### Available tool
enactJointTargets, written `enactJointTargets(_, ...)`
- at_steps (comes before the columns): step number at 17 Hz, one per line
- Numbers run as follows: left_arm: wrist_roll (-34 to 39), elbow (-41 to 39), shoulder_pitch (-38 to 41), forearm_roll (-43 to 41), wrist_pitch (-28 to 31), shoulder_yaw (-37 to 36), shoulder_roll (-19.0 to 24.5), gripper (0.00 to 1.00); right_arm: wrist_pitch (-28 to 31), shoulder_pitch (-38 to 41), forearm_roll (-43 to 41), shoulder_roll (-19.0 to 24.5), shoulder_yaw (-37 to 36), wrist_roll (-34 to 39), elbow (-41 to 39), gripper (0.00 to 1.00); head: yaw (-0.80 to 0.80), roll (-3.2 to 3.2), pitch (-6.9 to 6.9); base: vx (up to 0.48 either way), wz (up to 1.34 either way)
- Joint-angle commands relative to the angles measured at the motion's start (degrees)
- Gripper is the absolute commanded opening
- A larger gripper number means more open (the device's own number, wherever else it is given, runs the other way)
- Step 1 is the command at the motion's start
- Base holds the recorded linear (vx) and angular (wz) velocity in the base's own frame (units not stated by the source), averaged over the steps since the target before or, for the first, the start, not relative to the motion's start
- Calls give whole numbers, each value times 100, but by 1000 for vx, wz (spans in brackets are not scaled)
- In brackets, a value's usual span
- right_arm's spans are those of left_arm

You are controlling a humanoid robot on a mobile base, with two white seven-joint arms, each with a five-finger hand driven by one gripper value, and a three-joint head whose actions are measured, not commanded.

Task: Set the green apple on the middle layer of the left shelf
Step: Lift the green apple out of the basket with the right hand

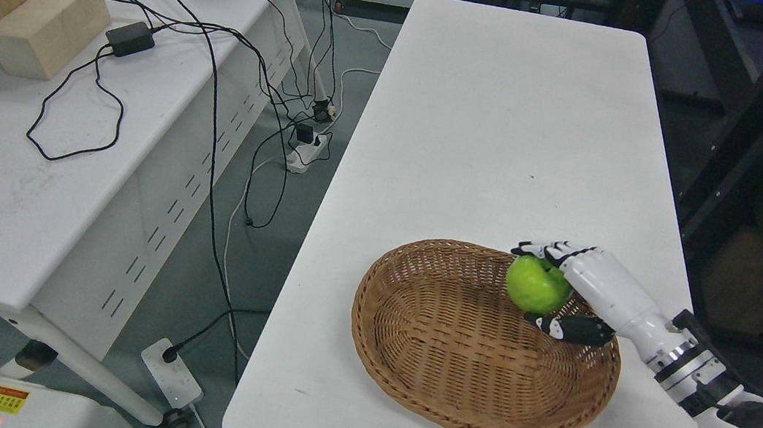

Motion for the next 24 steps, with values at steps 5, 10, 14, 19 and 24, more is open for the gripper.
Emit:
enactJointTargets(5,-5,0,0,0,2,1,100,100,498,967,119,1151,-1572,-2328,-269,0,0,0,0,0,0)
enactJointTargets(10,-5,0,0,0,3,1,100,100,524,1320,111,1530,-1555,-2328,-269,0,0,0,0,0,0)
enactJointTargets(14,-5,9,0,0,-6,1,100,100,524,1329,111,1627,-1563,-2337,-269,0,0,0,0,0,0)
enactJointTargets(19,-5,0,0,0,3,1,100,100,524,1355,111,1706,-1581,-2363,-260,0,0,0,0,-6,0)
enactJointTargets(24,-4,0,0,0,2,1,100,100,524,1390,119,1803,-1590,-2372,-251,0,0,0,0,-94,0)
